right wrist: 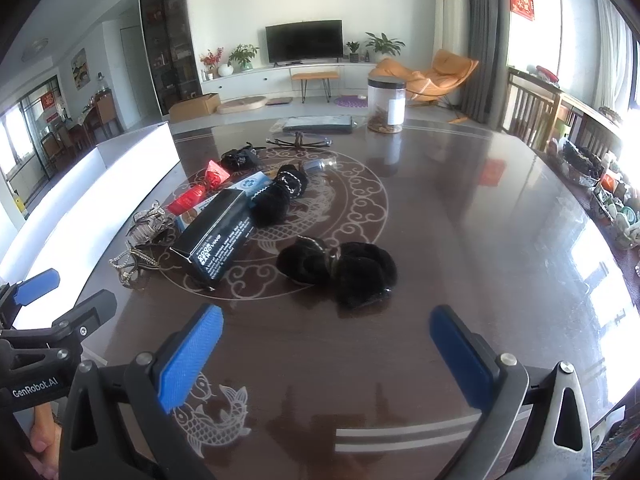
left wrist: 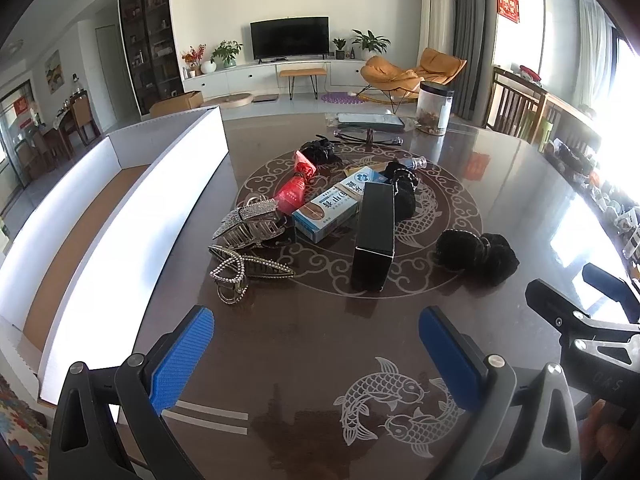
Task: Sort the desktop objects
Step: 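Move both tools toward the cluster of items on the table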
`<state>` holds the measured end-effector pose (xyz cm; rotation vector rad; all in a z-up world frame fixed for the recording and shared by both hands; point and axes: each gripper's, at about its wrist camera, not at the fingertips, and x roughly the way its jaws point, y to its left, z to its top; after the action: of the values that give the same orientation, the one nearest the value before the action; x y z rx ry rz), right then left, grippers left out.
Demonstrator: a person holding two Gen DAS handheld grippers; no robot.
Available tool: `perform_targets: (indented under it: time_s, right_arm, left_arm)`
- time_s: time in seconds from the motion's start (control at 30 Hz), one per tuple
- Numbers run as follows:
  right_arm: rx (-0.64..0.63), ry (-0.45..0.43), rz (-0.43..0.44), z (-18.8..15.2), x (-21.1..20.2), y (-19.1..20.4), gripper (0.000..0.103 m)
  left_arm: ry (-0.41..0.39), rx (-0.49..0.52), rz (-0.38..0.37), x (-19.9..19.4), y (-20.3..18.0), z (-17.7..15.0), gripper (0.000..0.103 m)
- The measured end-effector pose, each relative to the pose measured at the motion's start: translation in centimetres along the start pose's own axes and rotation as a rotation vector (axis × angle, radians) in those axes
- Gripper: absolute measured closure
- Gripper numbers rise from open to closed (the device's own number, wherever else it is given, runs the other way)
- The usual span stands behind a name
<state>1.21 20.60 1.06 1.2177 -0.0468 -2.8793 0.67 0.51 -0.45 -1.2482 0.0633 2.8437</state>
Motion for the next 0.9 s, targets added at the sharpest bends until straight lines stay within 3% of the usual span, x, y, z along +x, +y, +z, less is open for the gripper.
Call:
perform_targets:
  time_s: [0.6, 0.9]
  right_arm:
    - [0.000, 0.026, -0.018, -0.4, 1.3, -0.3, 0.000]
    - [0.008, 0.112, -0.003, -1.9, 4.4, -0.1, 0.000]
  left_arm:
    - [0.043, 0.017, 0.022, 1.9, 0.1, -0.7, 0.000]
    - [0.151, -0.027, 0.075, 6.2, 3.3, -3.0, 0.000]
